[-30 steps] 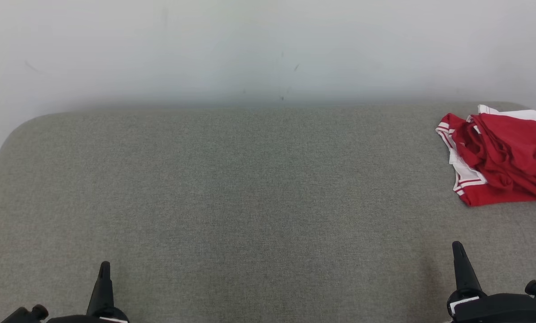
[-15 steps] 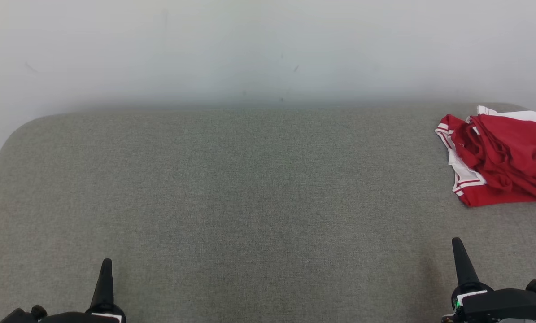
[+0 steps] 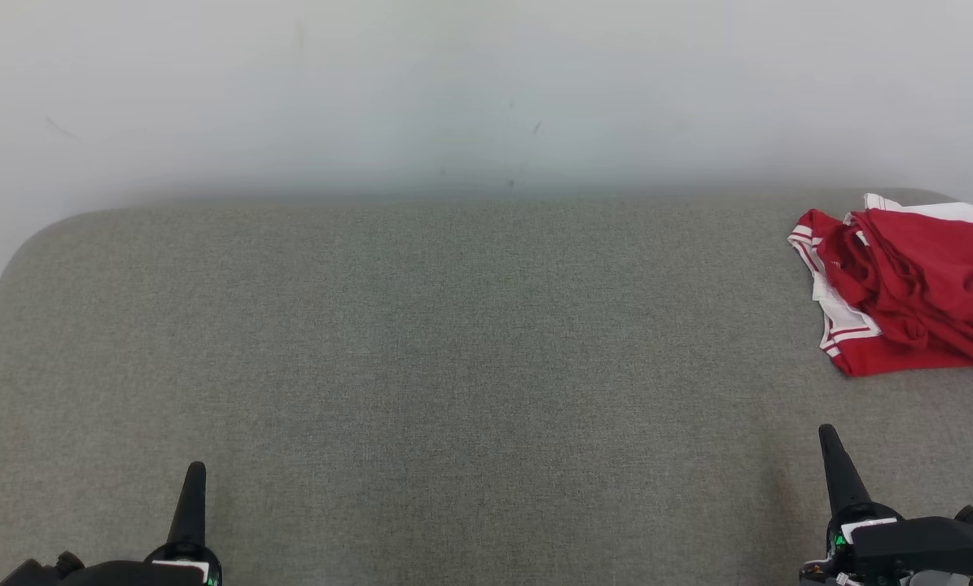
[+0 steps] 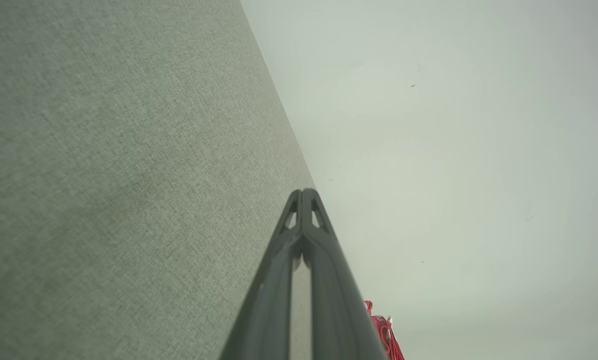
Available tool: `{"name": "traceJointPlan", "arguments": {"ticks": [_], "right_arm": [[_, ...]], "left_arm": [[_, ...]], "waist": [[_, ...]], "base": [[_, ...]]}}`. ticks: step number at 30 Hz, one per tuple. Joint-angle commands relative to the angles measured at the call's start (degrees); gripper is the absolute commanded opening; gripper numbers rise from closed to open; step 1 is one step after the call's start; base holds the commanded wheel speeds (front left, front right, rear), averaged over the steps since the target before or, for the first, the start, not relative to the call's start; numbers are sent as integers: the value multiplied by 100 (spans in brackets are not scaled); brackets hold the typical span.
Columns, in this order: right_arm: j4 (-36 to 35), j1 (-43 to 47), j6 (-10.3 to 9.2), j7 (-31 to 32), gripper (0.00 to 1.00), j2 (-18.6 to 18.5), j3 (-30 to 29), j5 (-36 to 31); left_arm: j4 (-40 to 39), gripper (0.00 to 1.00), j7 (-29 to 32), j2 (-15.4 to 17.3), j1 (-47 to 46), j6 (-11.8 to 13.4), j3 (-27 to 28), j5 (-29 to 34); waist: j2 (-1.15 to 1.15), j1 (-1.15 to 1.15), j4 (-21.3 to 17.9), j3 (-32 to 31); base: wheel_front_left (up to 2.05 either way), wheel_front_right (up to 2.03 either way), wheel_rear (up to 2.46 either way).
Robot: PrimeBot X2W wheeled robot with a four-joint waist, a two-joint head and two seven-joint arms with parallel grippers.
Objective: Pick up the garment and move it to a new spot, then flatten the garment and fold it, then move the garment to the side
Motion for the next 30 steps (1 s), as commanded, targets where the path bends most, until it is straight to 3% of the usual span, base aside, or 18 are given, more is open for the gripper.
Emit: {"name": "traceJointPlan", "arguments": {"ticks": [1,30], "right_arm": [[-21,-89,-8,27,0,10,-27,120],[56,-223,-11,340,0,62,-126,1347]], "left_arm": [[-29,0,23,-13,-84,-21,25,-136],[-8,0,353,-83,-160,-56,115,-1345]], "waist": [[0,0,0,-2],[0,0,-11,-49]], "base": [[0,0,0],[0,0,0]]}}
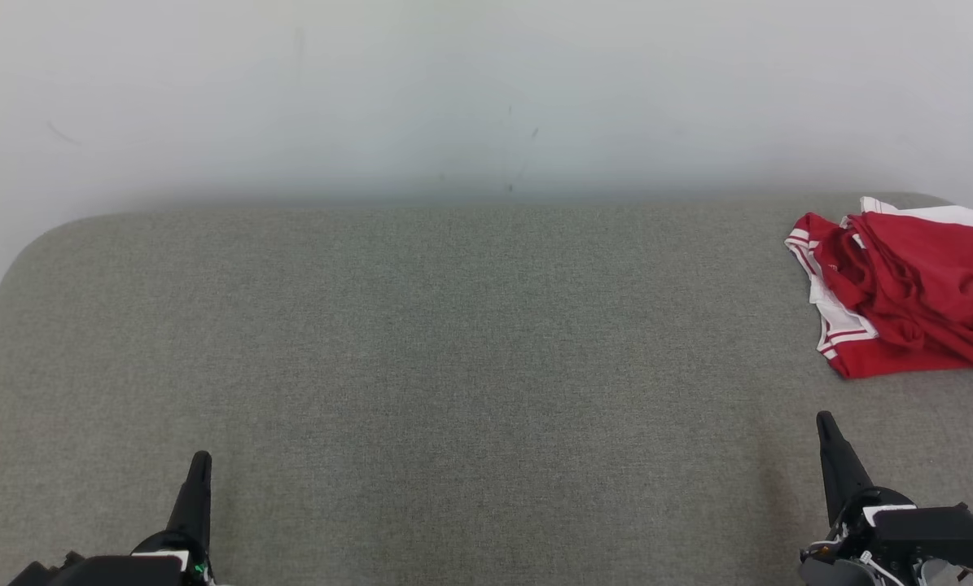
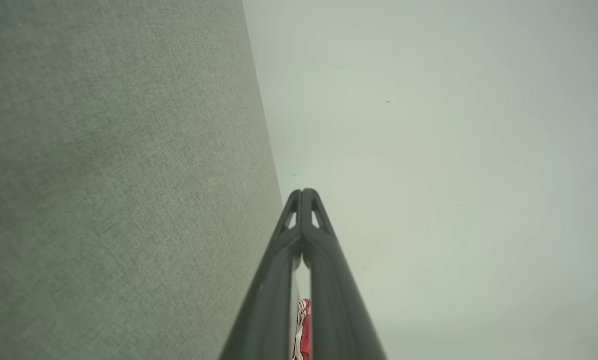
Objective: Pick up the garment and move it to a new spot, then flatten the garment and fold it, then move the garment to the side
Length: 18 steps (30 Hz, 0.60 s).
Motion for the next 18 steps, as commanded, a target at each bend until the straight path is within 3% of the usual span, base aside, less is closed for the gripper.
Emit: {"name": "traceJointPlan", "arguments": {"ticks": [1,18], "right_arm": [[-2,-56,-11,48,0,17,-20,142],[25,-101,-12,140,0,33,-55,500]], "left_arm": [[-9,0,45,-16,-53,-48,25,-111],[-1,0,140,-38,-83,-44,51,-501]], "waist": [[0,0,0,-3],[0,0,-5,-21]], "base": [[0,0,0],[0,0,0]]}}
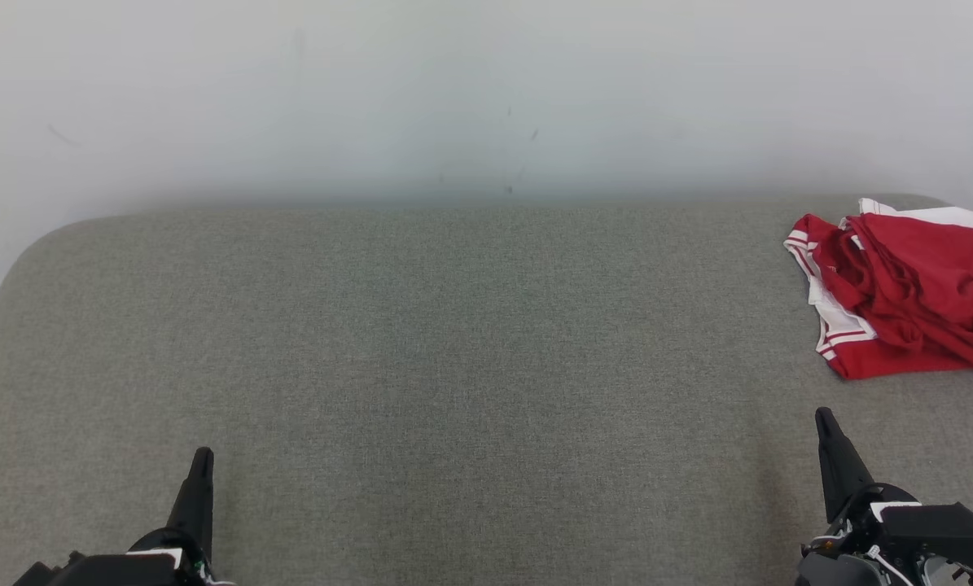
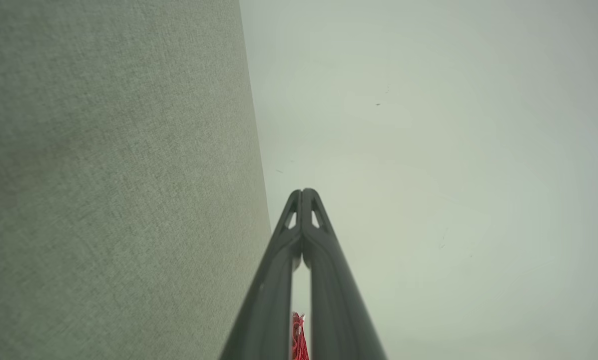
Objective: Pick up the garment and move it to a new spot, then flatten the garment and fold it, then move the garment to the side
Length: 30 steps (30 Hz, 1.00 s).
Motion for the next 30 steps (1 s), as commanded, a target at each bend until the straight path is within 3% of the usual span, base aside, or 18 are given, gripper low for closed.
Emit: {"name": "traceJointPlan", "arguments": {"ticks": [1,30], "right_arm": [[1,-42,-12,14,0,10,-8,-4],[2,-42,-12,17,0,17,-19,-20]], "left_arm": [[0,0,4,-13,-52,-18,15,-29],[-2,0,3,-12,-50,-17,16,-28]], "waist": [[0,0,0,0],[0,0,0,0]], "base": [[0,0,0],[0,0,0]]}}
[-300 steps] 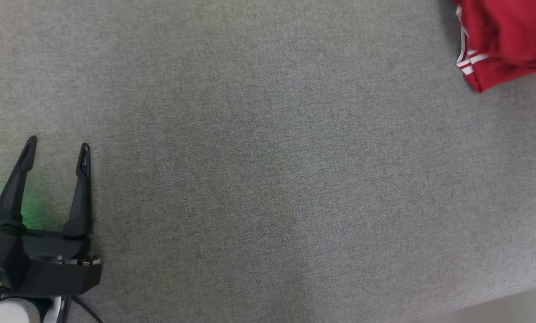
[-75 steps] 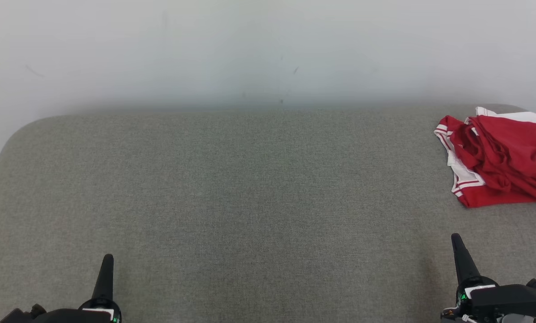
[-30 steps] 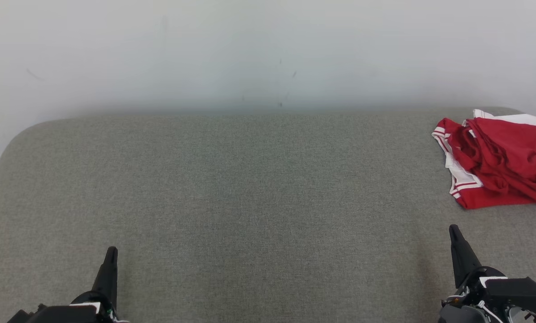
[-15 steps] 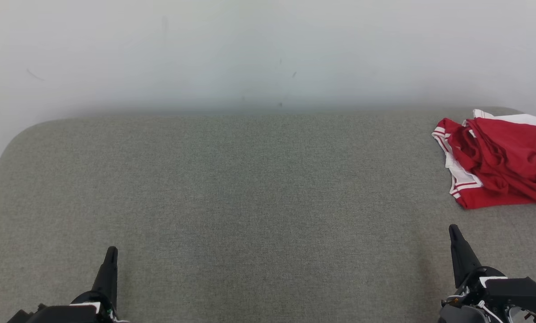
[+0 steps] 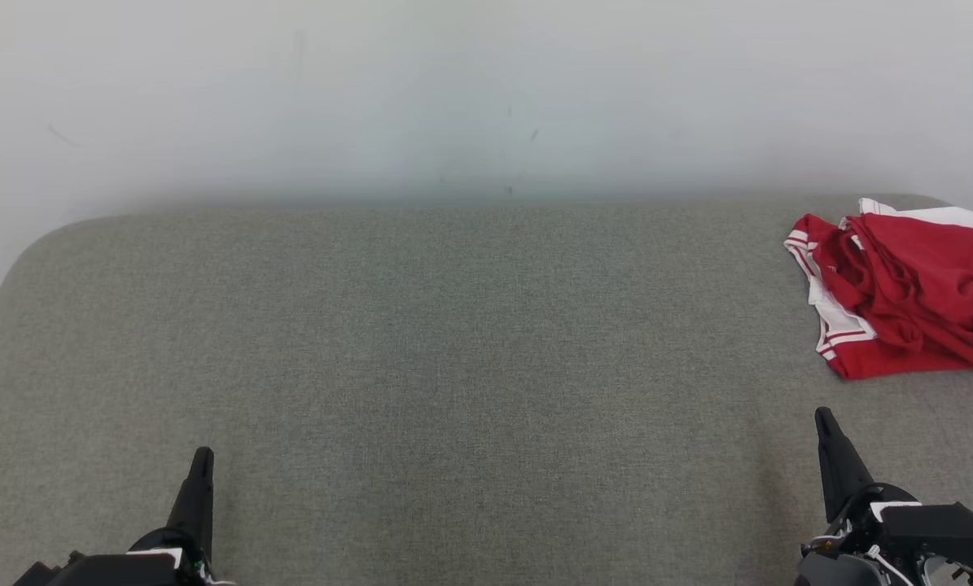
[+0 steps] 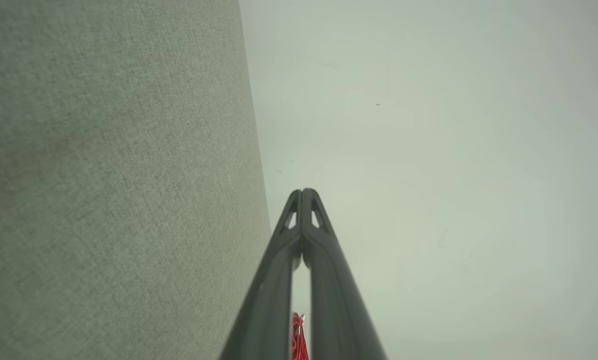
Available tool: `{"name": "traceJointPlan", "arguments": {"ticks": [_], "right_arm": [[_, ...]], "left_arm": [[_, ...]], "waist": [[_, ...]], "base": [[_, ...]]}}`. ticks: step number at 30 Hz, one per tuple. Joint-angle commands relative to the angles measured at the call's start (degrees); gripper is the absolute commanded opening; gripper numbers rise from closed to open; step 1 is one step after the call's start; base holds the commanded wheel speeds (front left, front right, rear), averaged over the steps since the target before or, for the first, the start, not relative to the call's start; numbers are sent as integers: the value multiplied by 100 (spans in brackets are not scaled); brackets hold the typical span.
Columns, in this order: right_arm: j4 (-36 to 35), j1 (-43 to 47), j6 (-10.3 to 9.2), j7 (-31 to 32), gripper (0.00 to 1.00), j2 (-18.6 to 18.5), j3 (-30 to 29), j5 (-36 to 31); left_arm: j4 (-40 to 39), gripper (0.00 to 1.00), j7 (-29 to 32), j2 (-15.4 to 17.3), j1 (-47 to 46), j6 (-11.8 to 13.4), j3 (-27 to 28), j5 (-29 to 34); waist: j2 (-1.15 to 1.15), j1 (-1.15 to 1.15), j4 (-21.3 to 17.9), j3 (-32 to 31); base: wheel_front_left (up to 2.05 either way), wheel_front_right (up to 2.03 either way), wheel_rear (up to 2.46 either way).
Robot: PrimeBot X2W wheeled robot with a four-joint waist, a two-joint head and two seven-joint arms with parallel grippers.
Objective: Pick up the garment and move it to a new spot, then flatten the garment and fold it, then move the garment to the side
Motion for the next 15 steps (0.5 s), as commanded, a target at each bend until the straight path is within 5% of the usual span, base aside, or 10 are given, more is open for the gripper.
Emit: {"name": "traceJointPlan", "arguments": {"ticks": [1,15], "right_arm": [[3,-39,-12,1,0,10,-12,-20],[4,-39,-12,6,0,12,-17,-25]], "left_arm": [[-2,0,2,-11,-47,-17,17,-26],[-3,0,2,-11,-46,-18,14,-26]], "waist": [[0,0,0,0],[0,0,0,0]], "base": [[0,0,0],[0,0,0]]}}
